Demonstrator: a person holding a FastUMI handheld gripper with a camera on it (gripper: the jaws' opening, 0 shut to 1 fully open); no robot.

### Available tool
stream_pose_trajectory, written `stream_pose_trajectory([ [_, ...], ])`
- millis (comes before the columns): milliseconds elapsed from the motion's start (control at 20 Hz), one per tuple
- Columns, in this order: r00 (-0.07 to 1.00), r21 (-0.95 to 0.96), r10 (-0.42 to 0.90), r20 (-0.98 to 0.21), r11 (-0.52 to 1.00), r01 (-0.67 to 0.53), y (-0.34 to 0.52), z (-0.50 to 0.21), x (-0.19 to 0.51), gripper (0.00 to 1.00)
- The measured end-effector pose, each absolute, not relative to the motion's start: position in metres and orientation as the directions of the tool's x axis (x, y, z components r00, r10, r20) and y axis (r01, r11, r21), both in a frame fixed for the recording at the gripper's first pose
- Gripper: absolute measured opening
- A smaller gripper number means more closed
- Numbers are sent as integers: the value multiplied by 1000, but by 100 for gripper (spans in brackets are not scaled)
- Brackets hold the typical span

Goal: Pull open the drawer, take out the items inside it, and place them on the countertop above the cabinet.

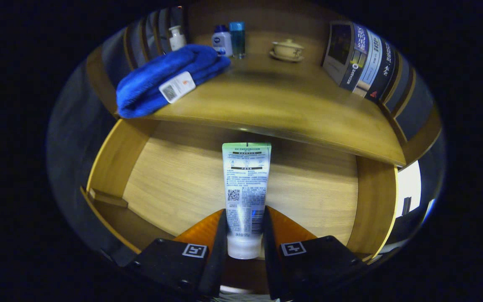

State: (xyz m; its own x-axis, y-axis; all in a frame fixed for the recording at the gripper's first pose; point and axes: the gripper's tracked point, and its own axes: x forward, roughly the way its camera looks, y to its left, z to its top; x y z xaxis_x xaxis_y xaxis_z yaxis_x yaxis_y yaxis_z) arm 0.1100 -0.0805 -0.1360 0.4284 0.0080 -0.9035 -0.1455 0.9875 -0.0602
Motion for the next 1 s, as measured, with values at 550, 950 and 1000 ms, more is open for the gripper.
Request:
stream_pose_trajectory([
  [550,735,48,121,-668,992,-119,-50,-25,162,50],
  [950,796,70,28,-605,997,18,-81,-31,257,50],
  [1000,788,64,16,-616,998,30,-86,-37,263,50],
])
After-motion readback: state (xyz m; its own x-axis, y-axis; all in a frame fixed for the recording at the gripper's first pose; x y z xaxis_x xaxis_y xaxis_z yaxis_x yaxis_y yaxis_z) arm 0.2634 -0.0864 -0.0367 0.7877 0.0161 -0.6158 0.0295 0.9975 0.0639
